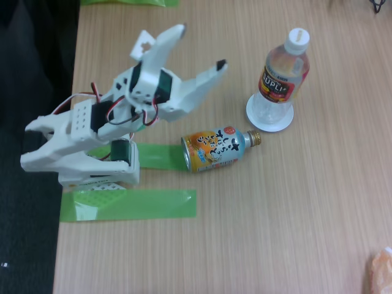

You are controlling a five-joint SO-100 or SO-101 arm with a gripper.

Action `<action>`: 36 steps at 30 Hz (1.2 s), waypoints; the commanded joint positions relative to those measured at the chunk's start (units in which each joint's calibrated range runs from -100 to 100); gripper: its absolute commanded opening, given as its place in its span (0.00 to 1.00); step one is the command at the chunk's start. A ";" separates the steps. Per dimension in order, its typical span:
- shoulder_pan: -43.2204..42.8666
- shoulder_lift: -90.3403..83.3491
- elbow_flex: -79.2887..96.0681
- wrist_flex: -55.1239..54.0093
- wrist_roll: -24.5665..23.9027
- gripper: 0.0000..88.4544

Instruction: Pick up the plastic bottle and stand it up on the white place

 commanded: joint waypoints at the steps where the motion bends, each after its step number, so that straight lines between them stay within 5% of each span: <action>1: -2.08 -4.83 1.84 -0.71 -0.40 0.33; 11: -6.74 -11.88 10.98 -4.06 -0.30 0.33; 24: -6.67 -17.34 35.25 -49.81 -0.35 0.32; 32: -6.15 -17.51 35.25 -58.65 0.02 0.01; 36: -6.74 -17.51 35.25 -67.92 -0.40 0.01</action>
